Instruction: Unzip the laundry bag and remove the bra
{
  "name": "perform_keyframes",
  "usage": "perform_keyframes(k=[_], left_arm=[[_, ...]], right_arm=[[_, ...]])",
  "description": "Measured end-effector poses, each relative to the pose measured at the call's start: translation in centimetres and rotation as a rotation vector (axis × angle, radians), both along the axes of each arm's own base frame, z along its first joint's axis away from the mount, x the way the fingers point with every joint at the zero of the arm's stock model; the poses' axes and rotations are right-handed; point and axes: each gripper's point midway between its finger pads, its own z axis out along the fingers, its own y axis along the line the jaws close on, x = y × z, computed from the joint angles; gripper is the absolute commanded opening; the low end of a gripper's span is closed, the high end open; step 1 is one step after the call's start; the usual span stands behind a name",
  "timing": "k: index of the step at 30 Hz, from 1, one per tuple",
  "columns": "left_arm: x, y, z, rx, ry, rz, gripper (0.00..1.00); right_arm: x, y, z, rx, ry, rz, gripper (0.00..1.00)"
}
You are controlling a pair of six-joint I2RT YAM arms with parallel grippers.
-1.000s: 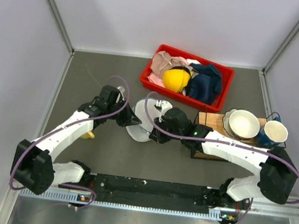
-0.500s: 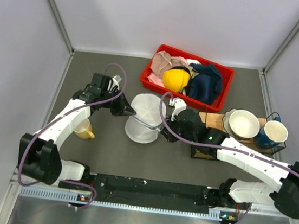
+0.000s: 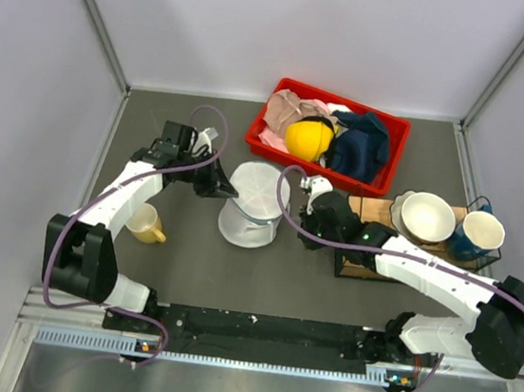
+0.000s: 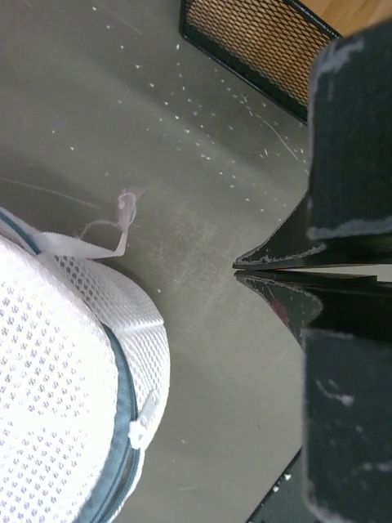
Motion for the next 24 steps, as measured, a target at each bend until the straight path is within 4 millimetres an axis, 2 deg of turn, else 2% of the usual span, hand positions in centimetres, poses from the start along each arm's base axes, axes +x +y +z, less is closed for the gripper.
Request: perform_keyframes(k=[3,6,9,13,17,19,21,24], left_arm=[[-0.1,0.0,0.6,-0.003,-0.020,0.000,0.00],[-0.8,0.2,1.4,-0.009,-0.051,0.005,0.00],[-2.5,0.5,1.5,-0.024,-0.064,0.020,0.00],[-4.3,0.7,1.0,-0.038,-0.045,0.048,0.00],[-4.9,0.7,0.9,-0.060,-0.040,0.073,0.00],[-4.9,0.7,1.1,-0.070,-0.039,0.083,0.00],[-4.8,0.6,1.2,-0.077,-0.043,0.089,0.00],[-4.7,0.6,1.3,-0.082,-0.038,0.096,0.00]], right_arm=[[-0.2,0.3,0.5,0.024,0.000,0.013,0.35],[-0.2,1.0,1.8,0.057,-0.014,0.032,0.49],[0.0,2.3,4.2,0.101,-0.048,0.051,0.56],[0.7,5.0,7.9,0.146,-0.117,0.070,0.63],[0.9,8.8,9.9,0.158,-0.164,0.104,0.63],[1.0,10.9,9.9,0.149,-0.175,0.128,0.63],[0.9,12.5,9.0,0.117,-0.179,0.153,0.62],[0.3,13.9,7.4,0.060,-0.184,0.188,0.61]])
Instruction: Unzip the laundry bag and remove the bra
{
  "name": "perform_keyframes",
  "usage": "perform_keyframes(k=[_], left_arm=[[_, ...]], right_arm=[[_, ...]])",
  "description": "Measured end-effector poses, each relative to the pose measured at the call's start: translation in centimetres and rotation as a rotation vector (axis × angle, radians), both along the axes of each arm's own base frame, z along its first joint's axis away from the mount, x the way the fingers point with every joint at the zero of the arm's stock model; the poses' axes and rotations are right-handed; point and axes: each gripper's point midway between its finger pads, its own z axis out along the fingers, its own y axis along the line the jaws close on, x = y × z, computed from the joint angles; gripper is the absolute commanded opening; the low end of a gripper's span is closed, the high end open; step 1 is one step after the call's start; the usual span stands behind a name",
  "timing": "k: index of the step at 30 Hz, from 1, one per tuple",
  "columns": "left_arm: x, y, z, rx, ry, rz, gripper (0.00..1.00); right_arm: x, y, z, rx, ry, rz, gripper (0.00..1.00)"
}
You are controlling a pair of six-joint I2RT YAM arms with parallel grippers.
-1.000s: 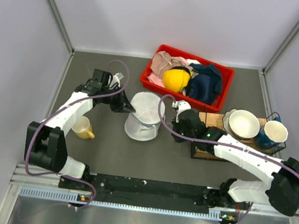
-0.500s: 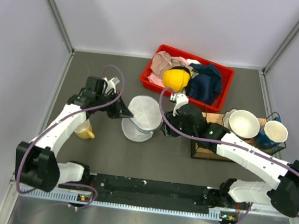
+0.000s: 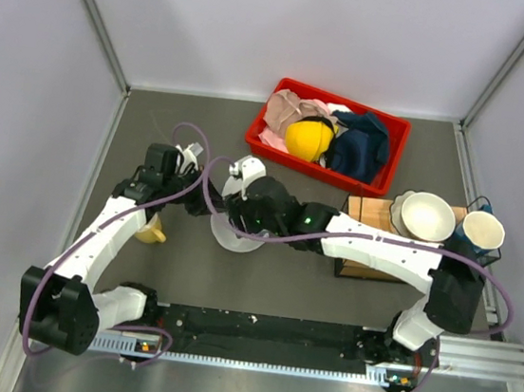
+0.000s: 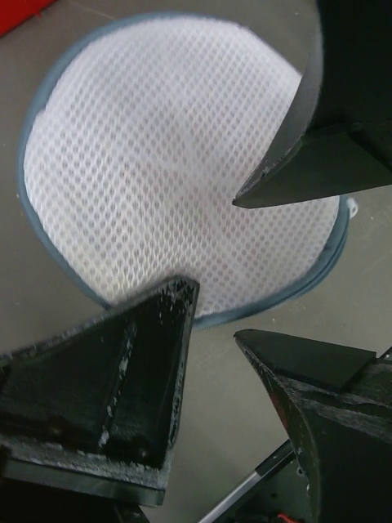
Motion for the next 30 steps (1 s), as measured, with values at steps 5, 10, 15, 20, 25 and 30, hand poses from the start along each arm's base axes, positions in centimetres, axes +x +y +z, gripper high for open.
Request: perform_keyframes(k=[5,10,15,20,25,30], left_arm=[[0.0,0.0,0.0,-0.003,0.004,0.002,0.00],[0.0,-0.1,0.0,-0.005,0.005,0.001,0.00],[0.0,-0.1,0.1,-0.009,0.008,0.003,0.00],[0.0,-0.2,0.1,-0.016,0.019,0.008,0.00],[0.1,-0.3,0.1,-0.022,0.022,0.007,0.00],[0.3,-0.4,0.2,-0.028,0.010,0.005,0.03]], right_arm=[[-0.5,1.2,-0.9,-0.050,-0.023,0.045,0.56],[-0.1,1.3,-0.2,-0.053,-0.056,0.045,0.52],[0.2,1.2,-0.3,-0.071,-0.078,0.037,0.53],[0.0,1.5,-0.8,-0.087,-0.080,0.044,0.50],[0.1,1.7,-1.0,-0.099,-0.100,0.040,0.00],[0.1,2.0,-0.8,-0.092,-0.117,0.029,0.00]])
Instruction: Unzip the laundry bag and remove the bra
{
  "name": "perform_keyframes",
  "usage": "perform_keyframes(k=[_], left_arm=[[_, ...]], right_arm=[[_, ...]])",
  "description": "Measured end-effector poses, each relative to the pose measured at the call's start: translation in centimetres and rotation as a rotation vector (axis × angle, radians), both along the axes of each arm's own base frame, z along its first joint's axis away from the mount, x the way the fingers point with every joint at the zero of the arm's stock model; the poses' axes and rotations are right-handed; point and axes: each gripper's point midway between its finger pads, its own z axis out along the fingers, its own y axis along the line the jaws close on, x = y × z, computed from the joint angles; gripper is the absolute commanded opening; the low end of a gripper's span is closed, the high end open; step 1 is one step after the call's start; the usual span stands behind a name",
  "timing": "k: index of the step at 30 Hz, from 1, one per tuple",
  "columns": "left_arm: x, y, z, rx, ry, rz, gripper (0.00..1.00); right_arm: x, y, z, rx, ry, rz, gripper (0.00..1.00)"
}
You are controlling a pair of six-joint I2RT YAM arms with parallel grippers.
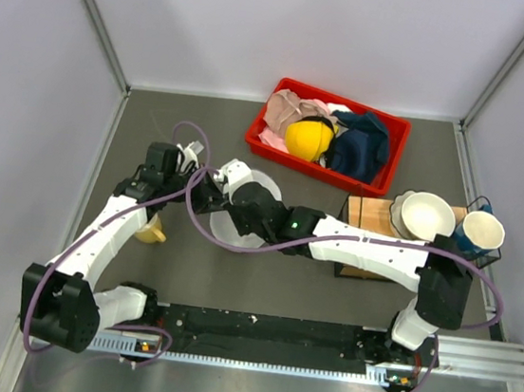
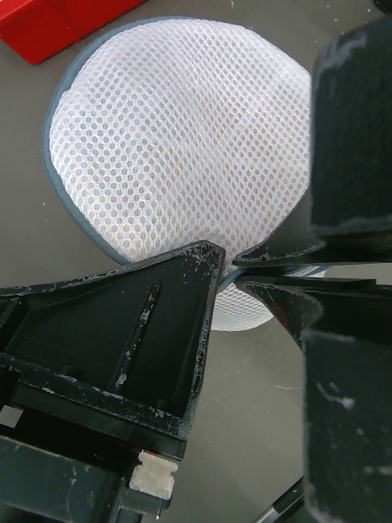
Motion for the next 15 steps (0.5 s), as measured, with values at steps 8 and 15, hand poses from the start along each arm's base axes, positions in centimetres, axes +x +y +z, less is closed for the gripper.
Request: perform_keyframes(k=[8,15], left_arm=[[-0.3,0.3,-0.1,0.024,0.000,-0.003,0.87],[0.0,0.6,1.8,0.040,-0.064,0.008,0.86]], right_arm=[[0.8,-2.1,0.4,0.035,-0.019,-0.050,0.00],[2.0,-6.0,1.8,0.136,-0.028,-0.124,0.00]])
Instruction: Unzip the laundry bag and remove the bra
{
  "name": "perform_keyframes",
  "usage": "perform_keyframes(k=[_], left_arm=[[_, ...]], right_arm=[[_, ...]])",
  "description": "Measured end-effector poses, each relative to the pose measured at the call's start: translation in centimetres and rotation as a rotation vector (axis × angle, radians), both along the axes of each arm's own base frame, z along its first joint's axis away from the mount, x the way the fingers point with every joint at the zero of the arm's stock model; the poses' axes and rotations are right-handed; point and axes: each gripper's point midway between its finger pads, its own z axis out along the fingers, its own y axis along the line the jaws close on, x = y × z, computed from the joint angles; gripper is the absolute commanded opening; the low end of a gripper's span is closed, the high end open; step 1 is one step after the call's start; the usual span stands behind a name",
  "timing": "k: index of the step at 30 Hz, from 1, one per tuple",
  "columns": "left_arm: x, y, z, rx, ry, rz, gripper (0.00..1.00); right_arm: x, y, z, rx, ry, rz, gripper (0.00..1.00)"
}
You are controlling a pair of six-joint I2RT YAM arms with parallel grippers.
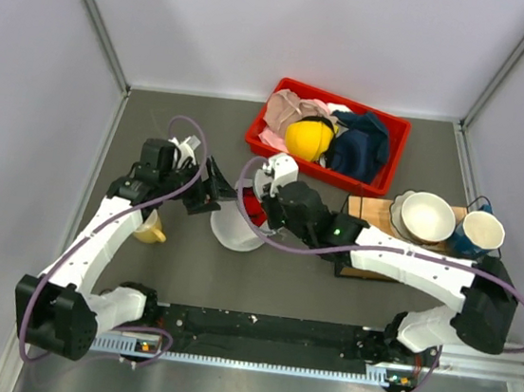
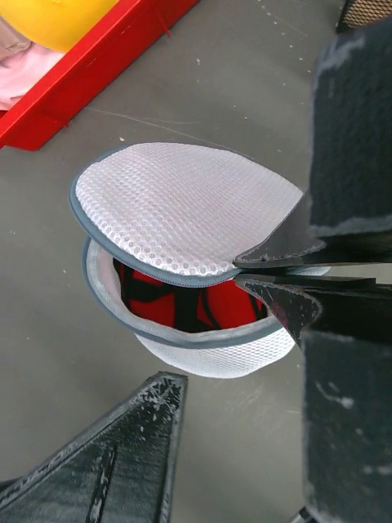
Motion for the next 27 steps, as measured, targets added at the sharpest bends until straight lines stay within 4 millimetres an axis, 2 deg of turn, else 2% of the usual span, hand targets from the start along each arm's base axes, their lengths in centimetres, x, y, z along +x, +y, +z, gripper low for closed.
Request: perform_keyframes(k=[4,8,9,11,14,15,16,17,23,27], left_arm=[[0.2,0.0,-0.2,0.006,0.002,0.004,0.84],[0.8,-0.2,-1.0,0.008,0.023,0.000,0.77],[1.0,-0.2,-1.3,0.010,0.028,-0.001,0.67],[1.3,-0.4,-2.3,0.021,0.059,-0.005,0.60],[1.5,-0.6,-3.9,0.047,0.102,-0.009,0.38],[1.4,-0.6,-4.1,0.054,0.106,-0.012,0.28],[1.4,-0.7,-4.2,0.057,0.105,-0.014,0.09],[1.4,-0.7,-4.2,0.059,0.105,-0.016,0.00],[1.4,-0.3,-4.4,0.088,0.096,0.001,0.00],[1.8,0.4,-2.7,0.117,0.047,0.041,0.00]], right_arm=[[-0.5,-0.8,1.1,0.064,-0.001,-0.002,0.00],[-1.0,-1.1,2.1,0.115,0.001,0.001,0.00],[-1.1,-1.2,2.1,0.122,0.003,0.000,0.00],[-1.3,-1.5,2.2,0.130,0.008,-0.003,0.00],[-1.4,-2.1,2.3,0.139,0.010,-0.016,0.00],[-1.4,-2.3,2.4,0.142,0.010,-0.024,0.00],[-1.4,-2.6,2.5,0.147,0.009,-0.034,0.00],[-1.4,-2.9,2.6,0.150,0.011,-0.041,0.00],[-0.6,-5.7,2.2,0.162,0.025,-0.150,0.00],[0.0,-7.8,1.6,0.166,0.035,-0.236,0.00]])
